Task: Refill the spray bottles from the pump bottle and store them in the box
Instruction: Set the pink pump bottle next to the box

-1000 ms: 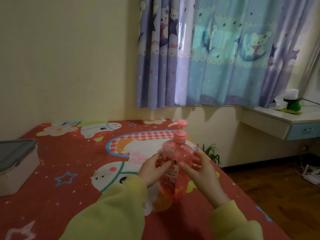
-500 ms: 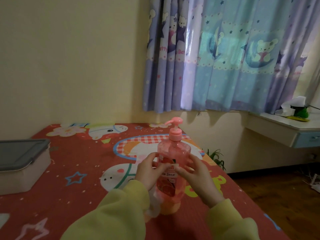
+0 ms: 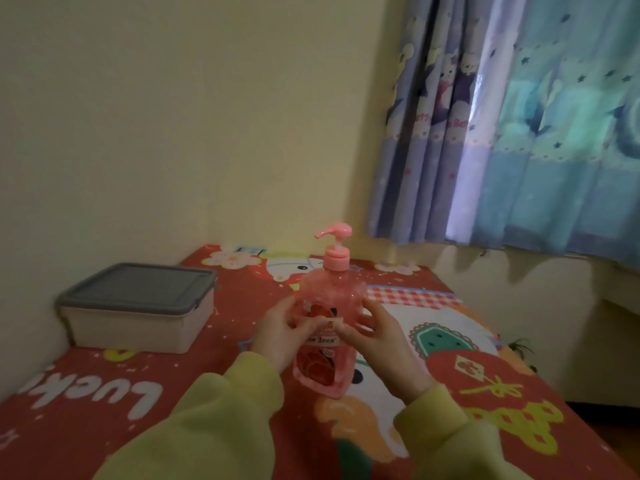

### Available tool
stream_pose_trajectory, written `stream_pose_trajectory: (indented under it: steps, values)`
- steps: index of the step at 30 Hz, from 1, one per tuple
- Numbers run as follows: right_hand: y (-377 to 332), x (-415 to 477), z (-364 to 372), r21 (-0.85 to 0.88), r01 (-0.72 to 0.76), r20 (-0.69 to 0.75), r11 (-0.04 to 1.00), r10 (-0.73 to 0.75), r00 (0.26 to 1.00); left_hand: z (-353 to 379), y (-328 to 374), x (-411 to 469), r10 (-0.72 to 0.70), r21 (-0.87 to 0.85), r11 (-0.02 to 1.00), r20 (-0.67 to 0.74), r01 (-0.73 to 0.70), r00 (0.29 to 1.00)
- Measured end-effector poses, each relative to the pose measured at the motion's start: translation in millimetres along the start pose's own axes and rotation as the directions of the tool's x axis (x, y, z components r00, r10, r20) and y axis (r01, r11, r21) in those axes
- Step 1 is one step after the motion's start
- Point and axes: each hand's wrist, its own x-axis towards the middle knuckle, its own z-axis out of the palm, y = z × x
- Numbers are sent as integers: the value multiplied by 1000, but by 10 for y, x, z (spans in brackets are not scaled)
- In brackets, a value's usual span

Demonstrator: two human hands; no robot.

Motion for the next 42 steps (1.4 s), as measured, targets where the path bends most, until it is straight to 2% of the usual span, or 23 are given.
stream_pose_trajectory:
  steps: [8, 14, 22, 31, 42]
  values:
    - [-127, 284, 1020, -14, 41, 113, 999, -39, 993, -983, -288, 19, -94, 39, 994, -132, 100, 987]
    - [-202, 449, 1703, -11, 86, 188, 996, -82, 979, -1603, -434, -3, -82, -6, 997, -230, 82, 970]
    - [-290, 600, 2426, -3, 138, 257, 990, -132, 957, -2260, -628, -13, -72, 77, 992, -309, 101, 948]
    - [-240, 710, 3017, -1, 124, 303, 992, -117, 946, -2717, -866, 7, -107, 88, 985, -345, 146, 932]
    - [-53, 707, 3203, -67, 159, 329, 985, -128, 936, -2716, -1043, -52, -134, 22, 988, -369, 153, 919]
